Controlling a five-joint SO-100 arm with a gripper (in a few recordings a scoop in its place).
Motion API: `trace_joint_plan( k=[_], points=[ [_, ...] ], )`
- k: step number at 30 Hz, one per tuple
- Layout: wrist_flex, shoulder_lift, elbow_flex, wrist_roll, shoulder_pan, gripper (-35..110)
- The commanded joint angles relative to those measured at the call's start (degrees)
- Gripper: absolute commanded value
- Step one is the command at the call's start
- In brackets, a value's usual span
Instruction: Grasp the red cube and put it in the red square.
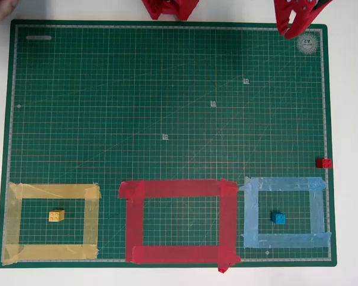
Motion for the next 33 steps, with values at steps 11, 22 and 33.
trace_joint_plan(
  k=[11,22,33],
  points=[
    [-4.7,3.9,7.6,20.0,11.8,1],
    [-14.7,13.0,12.0,46.1,11.4,2],
    [-29.8,25.1,24.3,49.7,11.5,2]
  ],
)
